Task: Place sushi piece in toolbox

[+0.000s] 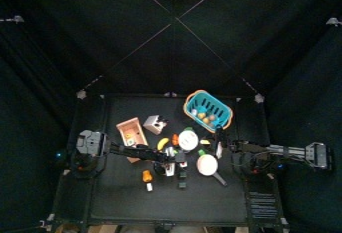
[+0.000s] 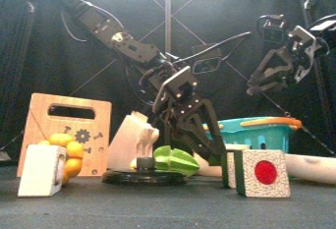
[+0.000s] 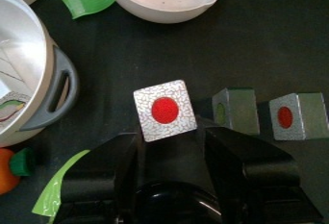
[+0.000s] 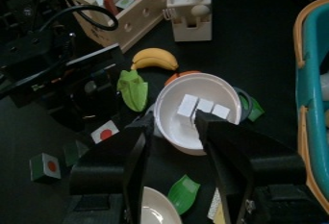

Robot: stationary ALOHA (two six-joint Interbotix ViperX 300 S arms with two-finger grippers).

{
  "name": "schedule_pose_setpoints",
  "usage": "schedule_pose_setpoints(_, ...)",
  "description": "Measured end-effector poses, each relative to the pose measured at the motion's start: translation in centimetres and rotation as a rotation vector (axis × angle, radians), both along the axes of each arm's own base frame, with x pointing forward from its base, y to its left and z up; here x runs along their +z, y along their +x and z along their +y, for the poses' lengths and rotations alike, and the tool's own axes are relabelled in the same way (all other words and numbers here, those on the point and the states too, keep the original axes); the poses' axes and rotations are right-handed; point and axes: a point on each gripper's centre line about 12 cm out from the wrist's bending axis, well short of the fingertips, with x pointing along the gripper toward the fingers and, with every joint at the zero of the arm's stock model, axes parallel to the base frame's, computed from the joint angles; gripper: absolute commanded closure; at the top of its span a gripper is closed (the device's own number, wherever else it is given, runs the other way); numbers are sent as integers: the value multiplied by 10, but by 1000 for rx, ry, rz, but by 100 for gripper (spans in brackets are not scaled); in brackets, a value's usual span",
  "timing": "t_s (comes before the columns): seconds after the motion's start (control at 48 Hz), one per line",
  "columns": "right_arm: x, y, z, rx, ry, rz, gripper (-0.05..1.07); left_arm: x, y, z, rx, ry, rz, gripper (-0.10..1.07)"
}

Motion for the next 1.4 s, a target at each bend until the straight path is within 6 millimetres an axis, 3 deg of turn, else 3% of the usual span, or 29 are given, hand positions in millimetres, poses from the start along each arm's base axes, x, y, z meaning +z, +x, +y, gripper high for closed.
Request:
schedule_pose_setpoints(0.146, 0, 0, 0, 0, 0, 0, 24, 39, -30, 2, 11, -14, -53, 24)
schedule_pose_setpoints(0.292, 0, -1, -1, -5, 0, 0, 24, 85, -93, 6, 14, -18, -131, 24)
schedule_pose_setpoints(0.396, 0, 0, -2, -7, 0, -1, 24, 103, -145, 15, 37, -19, -184, 24)
schedule_pose_setpoints(0.417, -1, -1, -2, -9, 0, 1, 24, 106, -164, 24, 67, -19, -202, 24)
schedule_pose_setpoints(0.438, 0, -1, -2, -10, 0, -1, 24, 110, -169, 29, 81, -17, -216, 24)
schedule_pose_setpoints(0.562, -3, -2, -4, -17, 2, 6, 24, 113, -238, 64, 235, 6, -308, 24)
schedule_pose_setpoints(0.667, -2, -2, -5, -24, 2, 5, 24, 90, -275, 89, 403, -1, -290, 24)
schedule_pose_setpoints(0.938, -3, -3, -8, -40, 10, 8, 24, 31, -273, 114, 522, -31, -69, 22)
schedule_pose_setpoints(1.125, -4, -3, -8, -41, 10, 10, 24, 30, -273, 114, 550, -64, -70, 0)
schedule_pose_setpoints(1.396, -3, -3, -8, -41, 10, 8, 24, 31, -272, 115, 554, -65, -81, 0)
